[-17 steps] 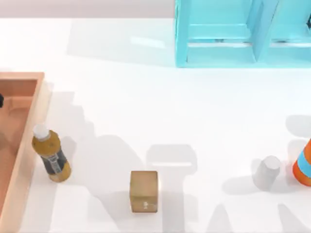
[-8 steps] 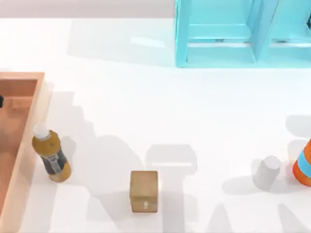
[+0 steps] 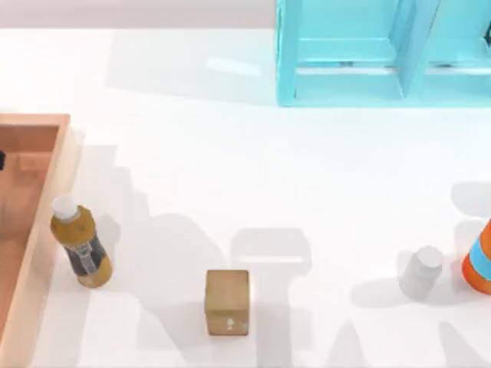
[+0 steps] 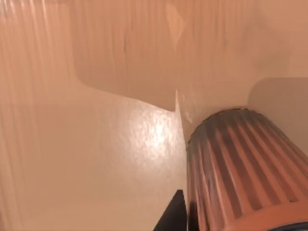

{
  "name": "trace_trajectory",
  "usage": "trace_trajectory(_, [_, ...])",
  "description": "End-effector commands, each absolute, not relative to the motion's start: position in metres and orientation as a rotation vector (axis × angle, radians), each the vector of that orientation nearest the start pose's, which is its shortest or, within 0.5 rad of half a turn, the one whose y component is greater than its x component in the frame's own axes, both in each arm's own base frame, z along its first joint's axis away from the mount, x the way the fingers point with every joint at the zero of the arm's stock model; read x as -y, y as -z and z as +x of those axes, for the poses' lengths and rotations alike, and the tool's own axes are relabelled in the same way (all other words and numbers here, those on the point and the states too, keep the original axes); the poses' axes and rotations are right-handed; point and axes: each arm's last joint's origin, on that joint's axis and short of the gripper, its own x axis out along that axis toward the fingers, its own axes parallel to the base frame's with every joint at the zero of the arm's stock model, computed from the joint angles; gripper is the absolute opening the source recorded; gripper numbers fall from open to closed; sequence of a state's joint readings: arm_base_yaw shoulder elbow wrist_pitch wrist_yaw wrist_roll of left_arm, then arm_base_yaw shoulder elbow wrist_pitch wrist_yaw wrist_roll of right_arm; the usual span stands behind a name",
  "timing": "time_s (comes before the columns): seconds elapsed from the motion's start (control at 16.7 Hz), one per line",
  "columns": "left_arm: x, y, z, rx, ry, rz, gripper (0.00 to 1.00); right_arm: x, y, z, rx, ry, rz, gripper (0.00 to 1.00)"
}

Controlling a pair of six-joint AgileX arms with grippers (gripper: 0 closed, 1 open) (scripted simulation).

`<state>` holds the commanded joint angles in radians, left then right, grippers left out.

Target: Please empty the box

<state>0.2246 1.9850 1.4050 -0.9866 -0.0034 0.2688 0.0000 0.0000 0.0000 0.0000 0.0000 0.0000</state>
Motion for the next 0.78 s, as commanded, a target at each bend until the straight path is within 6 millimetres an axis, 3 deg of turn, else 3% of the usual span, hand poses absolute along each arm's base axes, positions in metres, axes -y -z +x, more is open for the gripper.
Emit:
trace_trajectory(0.12, [-0.085,-0.160,0.360,-1.564,0.028,0.036,0.00,0.001,-0.160,0.106,0.000,0.000,0.000,1.00])
trace_trajectory(0.24, [-0.087,-0.179,0.360,-1.533,0.035,0.043,0.00,0.001,-0.160,0.106,0.000,0.000,0.000,1.00])
trace_trajectory(0.6, [-0.083,-0.308,0.338,-1.394,0.044,0.074,0.00,0.001,-0.160,0.106,0.000,0.000,0.000,1.00])
trace_trajectory(0.78, [-0.081,-0.328,0.335,-1.433,0.050,0.064,0.00,0.001,-0.160,0.106,0.000,0.000,0.000,1.00])
